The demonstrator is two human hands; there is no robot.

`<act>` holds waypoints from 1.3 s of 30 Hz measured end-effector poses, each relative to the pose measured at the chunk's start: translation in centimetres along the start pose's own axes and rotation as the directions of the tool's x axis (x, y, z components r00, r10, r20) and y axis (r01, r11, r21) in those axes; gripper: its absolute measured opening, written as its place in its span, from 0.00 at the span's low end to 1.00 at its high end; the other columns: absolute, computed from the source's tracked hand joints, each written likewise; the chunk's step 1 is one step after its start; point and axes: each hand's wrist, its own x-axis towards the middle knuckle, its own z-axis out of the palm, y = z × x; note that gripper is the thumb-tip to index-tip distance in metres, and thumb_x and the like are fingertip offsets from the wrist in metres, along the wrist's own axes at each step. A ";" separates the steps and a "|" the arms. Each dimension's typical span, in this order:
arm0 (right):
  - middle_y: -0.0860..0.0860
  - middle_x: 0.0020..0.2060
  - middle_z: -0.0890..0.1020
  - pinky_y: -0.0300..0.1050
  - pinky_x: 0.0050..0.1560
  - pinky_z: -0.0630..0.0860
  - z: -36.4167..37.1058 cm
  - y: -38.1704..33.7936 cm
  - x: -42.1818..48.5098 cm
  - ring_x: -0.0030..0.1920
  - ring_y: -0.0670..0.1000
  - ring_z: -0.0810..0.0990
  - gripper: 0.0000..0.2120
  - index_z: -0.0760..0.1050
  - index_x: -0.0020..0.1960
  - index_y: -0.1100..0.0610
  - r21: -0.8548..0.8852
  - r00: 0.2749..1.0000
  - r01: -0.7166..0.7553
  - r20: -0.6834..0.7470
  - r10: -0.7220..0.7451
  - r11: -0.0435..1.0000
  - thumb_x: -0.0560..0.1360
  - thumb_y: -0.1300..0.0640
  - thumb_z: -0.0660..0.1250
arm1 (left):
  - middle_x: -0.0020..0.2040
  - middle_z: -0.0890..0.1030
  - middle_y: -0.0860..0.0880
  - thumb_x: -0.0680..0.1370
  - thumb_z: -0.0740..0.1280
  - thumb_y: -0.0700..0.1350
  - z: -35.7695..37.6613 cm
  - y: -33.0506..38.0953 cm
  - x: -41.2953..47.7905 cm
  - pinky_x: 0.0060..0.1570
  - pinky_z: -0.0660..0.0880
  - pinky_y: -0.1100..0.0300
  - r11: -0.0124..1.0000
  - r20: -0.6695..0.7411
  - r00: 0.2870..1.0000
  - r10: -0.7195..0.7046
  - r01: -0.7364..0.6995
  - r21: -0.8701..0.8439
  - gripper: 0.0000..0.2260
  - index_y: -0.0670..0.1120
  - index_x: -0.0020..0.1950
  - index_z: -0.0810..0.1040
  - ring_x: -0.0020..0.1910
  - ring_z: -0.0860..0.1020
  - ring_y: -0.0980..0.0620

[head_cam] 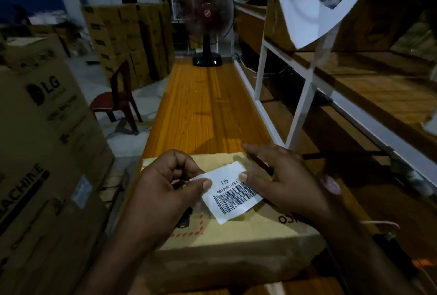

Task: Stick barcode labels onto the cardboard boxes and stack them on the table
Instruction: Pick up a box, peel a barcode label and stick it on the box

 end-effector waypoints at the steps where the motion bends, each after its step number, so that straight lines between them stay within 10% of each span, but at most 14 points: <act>1: 0.43 0.62 0.78 0.58 0.63 0.73 0.0 0.2 0.1 0.63 0.46 0.75 0.32 0.69 0.71 0.41 0.024 1.000 0.021 -0.001 -0.021 0.999 0.69 0.31 0.61 | 0.38 0.83 0.39 0.74 0.72 0.34 0.0 0.0 0.0 0.24 0.68 0.56 1.000 0.007 1.000 -0.004 0.004 0.005 0.13 0.50 0.37 0.75 0.24 0.72 0.43; 6: 0.40 0.47 0.82 0.43 0.48 0.81 0.0 0.7 -0.1 0.52 0.43 0.81 0.21 0.75 0.65 0.43 0.329 0.997 0.070 0.013 -0.078 0.942 0.73 0.51 0.72 | 0.39 0.81 0.40 0.74 0.72 0.35 -0.1 0.7 0.0 0.24 0.72 0.56 0.996 0.051 0.995 -0.084 0.083 0.023 0.08 0.47 0.43 0.79 0.29 0.76 0.44; 10: 0.40 0.45 0.83 0.37 0.49 0.78 0.4 1.1 0.3 0.49 0.43 0.82 0.22 0.76 0.61 0.41 0.400 0.996 0.084 -0.025 -0.080 0.913 0.76 0.65 0.69 | 0.45 0.85 0.46 0.67 0.72 0.53 -1.2 3.4 1.8 0.43 0.80 0.57 0.957 0.165 0.954 -0.250 0.217 0.191 0.17 0.50 0.53 0.81 0.42 0.83 0.54; 15: 0.37 0.42 0.80 0.37 0.46 0.77 1.3 0.5 0.9 0.47 0.43 0.81 0.18 0.80 0.57 0.45 0.319 0.967 0.208 -0.206 -0.147 0.925 0.74 0.63 0.66 | 0.59 0.78 0.57 0.73 0.71 0.60 0.8 5.3 6.6 0.49 0.74 0.59 0.633 0.322 0.925 -0.203 -0.127 0.764 0.24 0.55 0.67 0.74 0.56 0.78 0.56; 20: 0.34 0.44 0.77 0.28 0.45 0.72 1.2 0.3 1.3 0.46 0.35 0.78 0.15 0.81 0.58 0.53 0.157 0.913 0.300 -0.334 -0.235 0.941 0.74 0.65 0.66 | 0.38 0.77 0.55 0.74 0.75 0.50 4.2 4.1 9.1 0.33 0.67 0.70 0.565 0.533 0.830 -0.164 -0.364 0.741 0.10 0.56 0.36 0.75 0.36 0.74 0.61; 29: 0.40 0.53 0.79 0.39 0.47 0.81 0.9 0.0 0.8 0.52 0.39 0.80 0.27 0.70 0.69 0.44 0.377 0.992 -0.012 -0.114 0.059 0.926 0.73 0.48 0.73 | 0.40 0.86 0.50 0.75 0.72 0.39 2.6 2.4 9.0 0.37 0.78 0.65 0.899 0.582 0.811 -0.055 -0.214 0.382 0.05 0.42 0.50 0.83 0.40 0.84 0.57; 39: 0.49 0.48 0.85 0.56 0.43 0.83 0.4 -0.6 0.5 0.46 0.46 0.85 0.20 0.78 0.62 0.49 0.480 1.000 -0.018 0.020 0.010 0.877 0.71 0.53 0.76 | 0.40 0.86 0.44 0.74 0.71 0.36 1.8 2.1 8.7 0.35 0.80 0.63 0.953 0.589 0.808 -0.016 -0.165 0.253 0.04 0.38 0.48 0.82 0.39 0.85 0.51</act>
